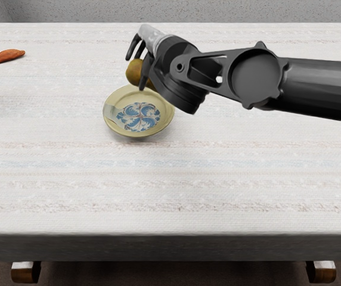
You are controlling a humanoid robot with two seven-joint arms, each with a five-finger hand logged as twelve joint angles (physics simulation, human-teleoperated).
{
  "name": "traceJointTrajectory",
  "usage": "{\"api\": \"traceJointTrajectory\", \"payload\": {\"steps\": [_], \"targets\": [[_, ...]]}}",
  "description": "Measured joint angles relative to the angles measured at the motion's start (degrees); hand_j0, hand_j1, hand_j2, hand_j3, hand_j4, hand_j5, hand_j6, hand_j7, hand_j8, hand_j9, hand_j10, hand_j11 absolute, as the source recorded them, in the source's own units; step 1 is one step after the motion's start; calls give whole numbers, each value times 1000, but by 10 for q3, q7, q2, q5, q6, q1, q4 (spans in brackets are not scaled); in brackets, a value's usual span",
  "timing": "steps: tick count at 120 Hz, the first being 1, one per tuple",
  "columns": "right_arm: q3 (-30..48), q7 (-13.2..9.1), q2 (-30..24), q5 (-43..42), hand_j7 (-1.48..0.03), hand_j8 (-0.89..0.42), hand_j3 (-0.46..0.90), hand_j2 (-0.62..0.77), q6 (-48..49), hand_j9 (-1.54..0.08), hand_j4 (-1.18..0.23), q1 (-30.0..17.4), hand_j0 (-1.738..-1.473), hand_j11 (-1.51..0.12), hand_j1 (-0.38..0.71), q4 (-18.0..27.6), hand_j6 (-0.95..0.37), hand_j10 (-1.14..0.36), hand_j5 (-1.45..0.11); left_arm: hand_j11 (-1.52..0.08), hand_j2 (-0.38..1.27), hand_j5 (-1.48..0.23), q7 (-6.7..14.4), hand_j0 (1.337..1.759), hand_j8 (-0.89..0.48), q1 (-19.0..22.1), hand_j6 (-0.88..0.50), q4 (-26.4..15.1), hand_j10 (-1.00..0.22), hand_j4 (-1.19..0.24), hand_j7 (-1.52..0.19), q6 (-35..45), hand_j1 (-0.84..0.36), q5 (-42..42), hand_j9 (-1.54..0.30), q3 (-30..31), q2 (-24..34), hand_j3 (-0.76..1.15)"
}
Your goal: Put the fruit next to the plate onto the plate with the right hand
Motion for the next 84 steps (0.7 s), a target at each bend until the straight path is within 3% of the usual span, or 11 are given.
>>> {"api": "traceJointTrajectory", "payload": {"steps": [29,40,52,84], "targets": [[1,0,0,-3,-902,-483,0,556,7,-921,-684,0,-1658,-923,290,-7,-527,-680,-918,-1,0,-1,0,1658,-1,0,-1,0,-1,-1,-1,0,348,0,-1,0,0,0],[2,0,0,-9,-582,-314,0,353,9,-595,-442,1,-1658,-596,65,-12,-342,-439,-593,-1,0,-1,0,1658,-1,0,-1,0,-1,-1,-1,0,348,0,-1,0,0,0],[6,0,0,-16,-357,-193,0,217,9,-364,-271,1,-1658,-365,-96,-14,-210,-269,-363,-1,0,-1,0,1658,-1,0,-1,0,-1,-1,-1,0,348,0,-1,0,0,0],[11,0,0,-22,-97,-54,0,60,9,-99,-75,1,-1658,-99,-281,-15,-59,-74,-99,-1,0,-1,0,1658,-1,0,-1,0,-1,-1,-1,0,348,0,-1,0,0,0]]}}
